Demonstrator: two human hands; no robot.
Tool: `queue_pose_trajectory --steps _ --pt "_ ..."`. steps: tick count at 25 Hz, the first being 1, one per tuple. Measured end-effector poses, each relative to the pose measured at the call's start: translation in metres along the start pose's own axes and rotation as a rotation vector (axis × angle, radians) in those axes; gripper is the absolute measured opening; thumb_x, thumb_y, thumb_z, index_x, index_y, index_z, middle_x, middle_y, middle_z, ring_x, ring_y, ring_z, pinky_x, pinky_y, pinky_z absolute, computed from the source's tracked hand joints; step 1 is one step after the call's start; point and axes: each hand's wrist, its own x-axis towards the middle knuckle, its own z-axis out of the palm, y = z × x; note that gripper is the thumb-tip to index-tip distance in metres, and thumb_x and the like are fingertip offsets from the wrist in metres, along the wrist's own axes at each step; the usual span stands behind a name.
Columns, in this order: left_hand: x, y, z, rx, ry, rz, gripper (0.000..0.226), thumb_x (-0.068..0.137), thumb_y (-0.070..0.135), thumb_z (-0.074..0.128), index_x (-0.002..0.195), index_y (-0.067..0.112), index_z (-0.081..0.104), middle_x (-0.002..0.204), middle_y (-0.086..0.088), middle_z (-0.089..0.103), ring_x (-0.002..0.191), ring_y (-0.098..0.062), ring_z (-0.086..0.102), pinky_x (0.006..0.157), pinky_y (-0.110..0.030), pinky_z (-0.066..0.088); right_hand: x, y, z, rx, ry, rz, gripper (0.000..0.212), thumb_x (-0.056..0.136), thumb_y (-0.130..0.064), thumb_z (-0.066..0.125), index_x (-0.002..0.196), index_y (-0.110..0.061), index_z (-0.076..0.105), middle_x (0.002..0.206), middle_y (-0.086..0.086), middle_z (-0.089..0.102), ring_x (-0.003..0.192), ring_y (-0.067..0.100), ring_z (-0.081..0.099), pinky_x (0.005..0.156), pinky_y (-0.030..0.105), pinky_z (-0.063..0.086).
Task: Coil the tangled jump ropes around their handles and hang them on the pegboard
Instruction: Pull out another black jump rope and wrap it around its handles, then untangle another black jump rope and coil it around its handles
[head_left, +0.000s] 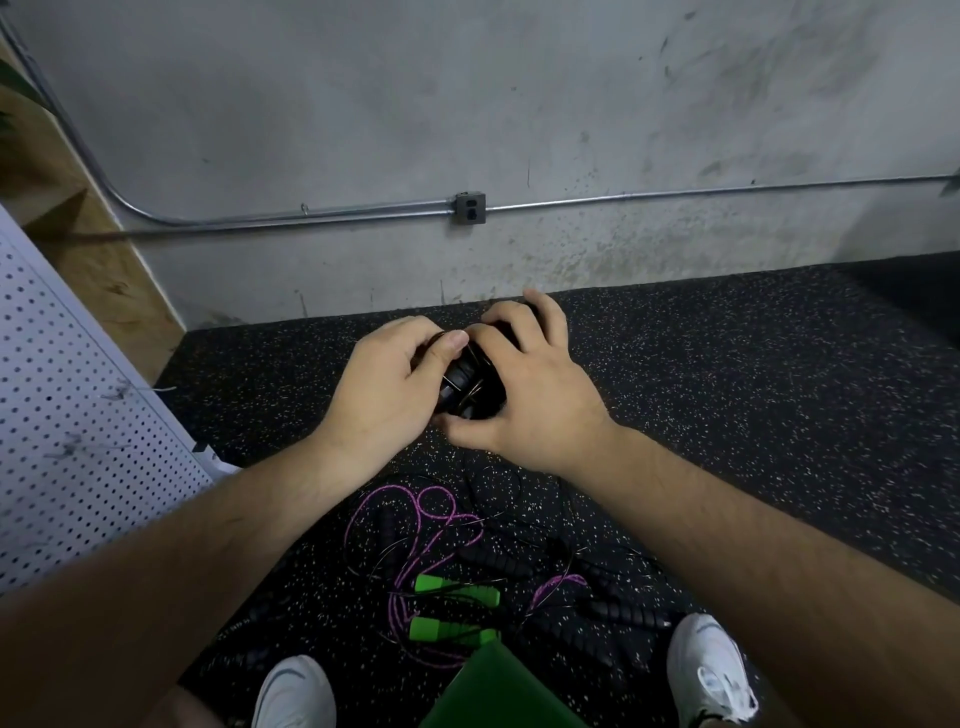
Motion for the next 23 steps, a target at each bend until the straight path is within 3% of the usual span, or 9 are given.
queue_pose_trajectory --steps 4,8,10,13,16,20,23 --pt "0.002 0.004 -0.004 -0.057 0.017 -0.104 0.022 0.099 0.025 0.062 0.083 0.015 0.073 0.077 0.010 0.071 0.075 0.001 0.066 0.070 -0.011 0.047 -0.005 0.000 0.011 0.006 0.046 -0.066 0.077 0.067 -0.061 0.070 0.130 -0.019 0.057 0.134 0.000 0.045 0.147 0.039 0.012 0.104 0.052 0.045" --pt "0.011 0.001 -0.006 -0.449 0.016 -0.417 0.026 0.100 0.020 0.061 0.082 0.007 0.073 0.079 -0.005 0.076 0.074 -0.013 0.072 0.068 -0.023 0.058 -0.013 0.004 0.021 -0.012 0.094 -0.091 0.081 0.071 -0.061 0.071 0.136 -0.017 0.055 0.141 0.005 0.044 0.149 0.040 0.008 0.109 0.055 0.041" --pt "0.012 -0.003 -0.004 -0.404 -0.018 -0.399 0.024 0.100 0.020 0.061 0.082 0.010 0.073 0.076 -0.001 0.075 0.072 -0.012 0.072 0.065 -0.022 0.057 -0.015 0.005 0.023 -0.029 0.031 -0.075 0.090 0.073 -0.069 0.070 0.144 -0.018 0.049 0.146 0.004 0.040 0.150 0.039 0.004 0.103 0.057 0.047" --pt "0.011 -0.009 -0.007 -0.265 -0.143 -0.281 0.018 0.100 0.019 0.061 0.085 0.017 0.071 0.078 0.005 0.075 0.073 -0.009 0.073 0.067 -0.023 0.055 -0.017 0.012 0.021 -0.074 -0.223 -0.042 0.106 0.074 -0.079 0.061 0.157 -0.025 0.023 0.156 -0.002 0.025 0.150 0.033 0.002 0.095 0.056 0.053" --pt "0.013 -0.023 -0.015 -0.239 -0.211 -0.209 0.019 0.102 0.018 0.056 0.087 0.021 0.069 0.085 0.002 0.077 0.082 -0.013 0.075 0.081 -0.036 0.058 -0.016 0.029 0.016 -0.213 -0.343 -0.088 0.099 0.087 -0.059 0.062 0.160 -0.031 0.001 0.162 -0.003 0.018 0.147 0.029 0.015 0.092 0.050 0.057" --pt "0.013 -0.034 -0.018 -0.257 -0.257 -0.176 0.026 0.105 0.018 0.050 0.086 0.029 0.065 0.091 0.000 0.078 0.088 -0.020 0.074 0.091 -0.050 0.056 -0.008 0.038 0.022 -0.250 -0.329 -0.081 0.078 0.089 -0.049 0.061 0.154 -0.030 0.023 0.144 0.000 0.045 0.127 0.026 0.050 0.093 0.043 0.053" --pt "0.017 -0.048 -0.024 -0.290 -0.252 -0.232 0.019 0.106 0.024 0.048 0.093 0.028 0.061 0.095 0.001 0.077 0.092 -0.017 0.074 0.092 -0.048 0.057 0.003 0.027 0.033 -0.096 -0.395 -0.036 0.075 0.084 -0.046 0.069 0.147 -0.027 0.033 0.130 0.004 0.041 0.100 0.025 0.059 0.078 0.039 0.056"
